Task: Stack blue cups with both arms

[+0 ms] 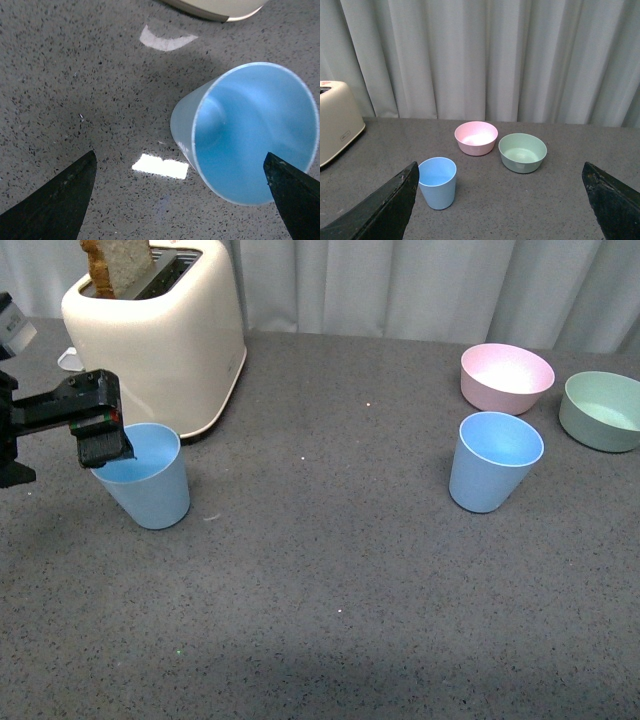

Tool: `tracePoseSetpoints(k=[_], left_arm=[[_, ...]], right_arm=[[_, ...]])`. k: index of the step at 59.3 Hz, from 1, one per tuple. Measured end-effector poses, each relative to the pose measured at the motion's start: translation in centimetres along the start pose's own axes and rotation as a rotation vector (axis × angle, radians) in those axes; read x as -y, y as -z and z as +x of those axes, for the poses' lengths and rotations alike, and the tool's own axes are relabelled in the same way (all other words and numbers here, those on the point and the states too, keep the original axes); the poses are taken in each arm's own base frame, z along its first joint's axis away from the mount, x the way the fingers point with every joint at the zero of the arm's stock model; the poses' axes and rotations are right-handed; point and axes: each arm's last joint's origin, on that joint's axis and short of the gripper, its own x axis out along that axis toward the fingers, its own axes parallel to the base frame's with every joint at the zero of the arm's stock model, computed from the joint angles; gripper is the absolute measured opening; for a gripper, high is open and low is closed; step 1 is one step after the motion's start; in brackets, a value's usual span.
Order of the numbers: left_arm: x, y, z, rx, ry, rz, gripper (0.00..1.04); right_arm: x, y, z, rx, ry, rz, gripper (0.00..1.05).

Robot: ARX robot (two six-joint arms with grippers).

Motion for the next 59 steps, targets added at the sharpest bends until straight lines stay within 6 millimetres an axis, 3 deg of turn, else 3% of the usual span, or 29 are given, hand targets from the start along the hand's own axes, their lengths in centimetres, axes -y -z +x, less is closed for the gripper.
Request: tracePoseSetpoints(k=[14,29,49,59], left_arm=[[0.3,-0.8,0.9,-0.03,-0.009,-0.036,0.98],[0.4,-0.8,2.2,-0.098,-0.019,-0.087,0.57],[0.7,-0.9,2.3,-0.118,-0.016,-0.117,0.07],[1.8,-1.0,1.7,-0.122,-0.009,-0.096,0.04]], right_arm=[[0.0,0.0,0.0,0.0,0.0,0.0,0.95],[0.0,0.0,0.0,0.0,0.0,0.0,0.95],[0.0,0.0,0.0,0.0,0.0,0.0,0.95],[0.0,0.0,0.0,0.0,0.0,0.0,0.95]])
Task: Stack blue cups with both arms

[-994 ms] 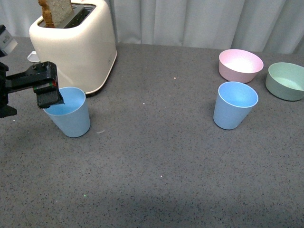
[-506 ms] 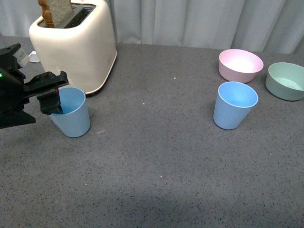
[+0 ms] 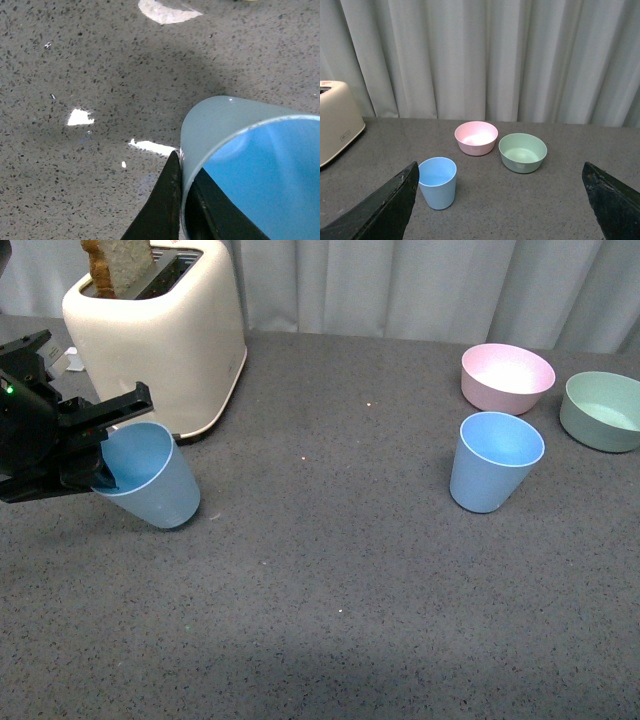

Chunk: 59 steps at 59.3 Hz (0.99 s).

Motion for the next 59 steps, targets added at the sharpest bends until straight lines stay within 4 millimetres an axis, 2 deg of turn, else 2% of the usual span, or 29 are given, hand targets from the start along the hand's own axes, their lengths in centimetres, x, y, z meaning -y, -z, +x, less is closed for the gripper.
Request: tracePoseSetpoints(k=[15,20,35,44,59], left_arm=[[5.2,-0.2,-0.1,0.013,0.033,0.104,0.04],[8.2,0.3,0.7,-0.006,0.045,0.146,0.04],[12.5,1.7,2.3,-0.043,0.05,0.205,0.04],[13.9,1.6,2.8,-0.05,0.047,0.22,0.04],[14.2,1.4,3.1,-0.05,0.029,0.215,0.04]], right_arm=[[0.0,0.0,0.0,0.0,0.0,0.0,0.95],[0.0,0.0,0.0,0.0,0.0,0.0,0.95],[0.0,0.0,0.0,0.0,0.0,0.0,0.95],[0.0,0.0,0.0,0.0,0.0,0.0,0.95],[0.0,0.0,0.0,0.0,0.0,0.0,0.95]])
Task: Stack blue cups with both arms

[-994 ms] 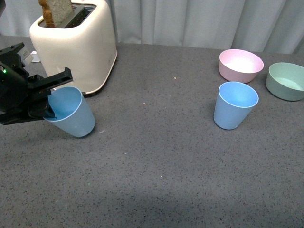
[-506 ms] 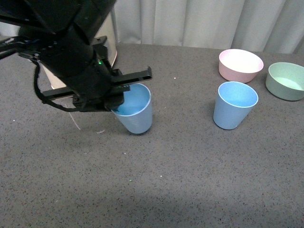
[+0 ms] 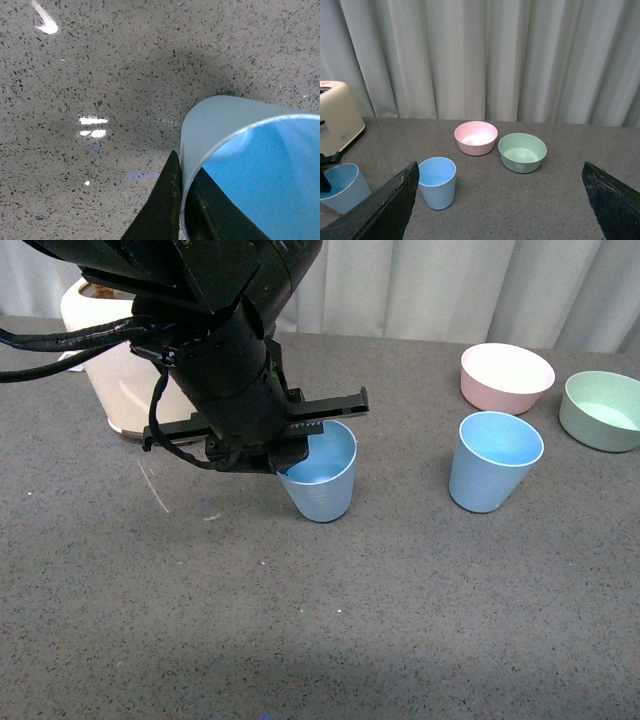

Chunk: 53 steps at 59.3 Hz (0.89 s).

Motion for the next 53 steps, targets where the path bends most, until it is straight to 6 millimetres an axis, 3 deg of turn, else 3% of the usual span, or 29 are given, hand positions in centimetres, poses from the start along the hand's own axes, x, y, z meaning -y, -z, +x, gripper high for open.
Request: tracePoseSetpoints(k=[7,20,38,42,46,53], left_arm=[[0.0,0.0,0.0,-0.001,0.002,-0.004,0.07],[0.2,-0.2,-0.3,-0.005,0.041,-0.018,0.42],[0.3,-1.8,-3.5,0.103,0.059,-0.03,0.92],[-0.7,-1.1,-2.4,0.387,-0.041,0.063,0.82],[-3.4,1.6,-2.0,0.623,-0.103,0.155,0.68],[-6.4,3.5,-4.3,0.906,-0.069,0.161,0.52]], right_arm=[[0.0,0.0,0.0,0.0,0.0,0.0,0.95],[0.0,0.0,0.0,0.0,0.0,0.0,0.95],[0.0,0.0,0.0,0.0,0.0,0.0,0.95],[0.0,0.0,0.0,0.0,0.0,0.0,0.95],[0.0,0.0,0.0,0.0,0.0,0.0,0.95],[0.0,0.0,0.0,0.0,0.001,0.0,0.95]])
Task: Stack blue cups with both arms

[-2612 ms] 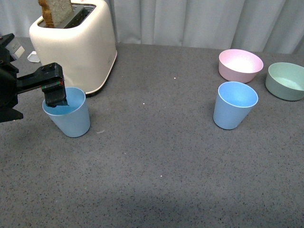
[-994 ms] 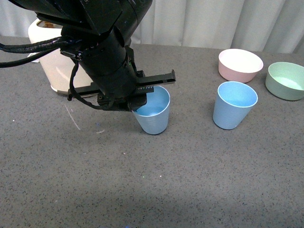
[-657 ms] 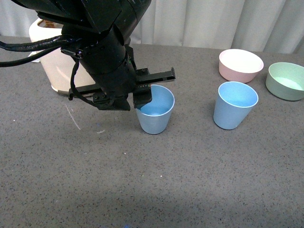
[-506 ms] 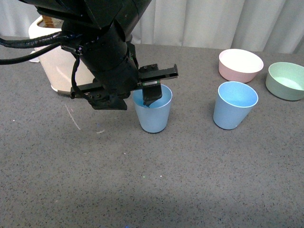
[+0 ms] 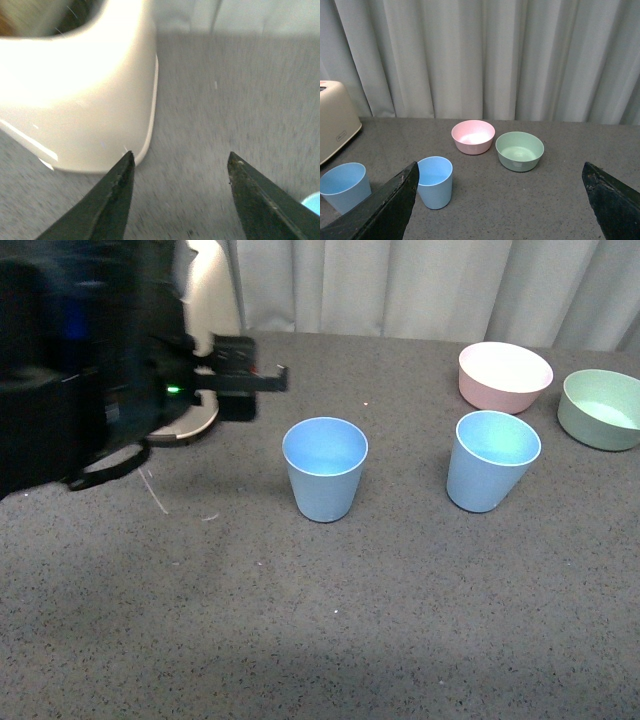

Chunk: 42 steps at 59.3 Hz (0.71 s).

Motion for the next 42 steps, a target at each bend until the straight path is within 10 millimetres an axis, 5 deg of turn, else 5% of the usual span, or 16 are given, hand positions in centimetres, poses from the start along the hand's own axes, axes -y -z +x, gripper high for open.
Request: tracePoseSetpoints(k=[8,16,42], left_arm=[[-3.1,-3.5,-4.2,0.261,-0.002,-0.039,0.28],[-5.3,-2.5,-7.1,0.206,-0.008,-0.009,0.05],[-9.0,-1.4,-14.4,0.216,-0.009,0.0,0.04]], right_arm=[[0.0,0.0,0.0,0.0,-0.001,0.0,0.95],[0.0,0.0,0.0,0.0,-0.001,0.0,0.95],[0.0,0.0,0.0,0.0,-0.001,0.0,0.95]])
